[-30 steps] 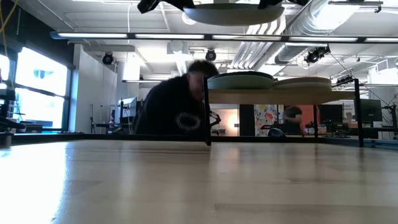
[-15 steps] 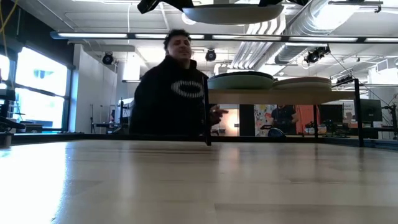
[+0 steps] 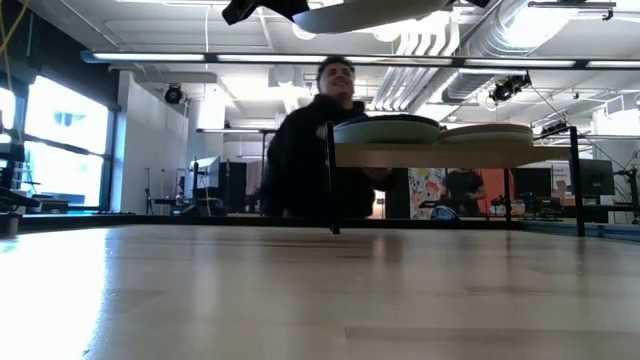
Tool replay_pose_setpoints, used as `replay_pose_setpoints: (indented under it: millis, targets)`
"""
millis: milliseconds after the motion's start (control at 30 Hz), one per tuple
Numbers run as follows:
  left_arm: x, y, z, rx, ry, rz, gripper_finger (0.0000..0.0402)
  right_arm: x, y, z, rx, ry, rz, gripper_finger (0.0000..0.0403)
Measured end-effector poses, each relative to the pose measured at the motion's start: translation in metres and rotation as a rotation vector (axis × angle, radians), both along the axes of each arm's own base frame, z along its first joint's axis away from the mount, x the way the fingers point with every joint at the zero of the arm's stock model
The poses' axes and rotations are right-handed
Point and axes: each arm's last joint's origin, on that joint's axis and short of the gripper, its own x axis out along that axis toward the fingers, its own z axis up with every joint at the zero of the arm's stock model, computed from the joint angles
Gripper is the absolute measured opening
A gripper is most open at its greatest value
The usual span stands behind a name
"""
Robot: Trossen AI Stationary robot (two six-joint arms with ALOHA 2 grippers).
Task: Place and stack plates onto a shelf
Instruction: Stack the white plate on the black plate on the shelf
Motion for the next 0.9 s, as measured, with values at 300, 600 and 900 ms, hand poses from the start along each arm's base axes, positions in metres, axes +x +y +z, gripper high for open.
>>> replay_pose_setpoints:
  millis: [300, 600, 900]
  targets:
    - [-0.002, 0.031, 0.000, -0.001, 0.014, 0.003, 0.0000, -0.010, -0.020, 0.009, -0.067, -0.024, -0.045, 0.0142]
    - [-0.013, 0.077, 0.000, 0.030, 0.058, 0.029, 0.0000, -0.017, -0.045, 0.021, -0.163, -0.083, -0.101, 0.0142]
    - [-0.023, 0.127, 0.008, 0.065, -0.035, 0.025, 0.0000, -0.022, -0.063, 0.021, -0.178, -0.075, -0.158, 0.0142]
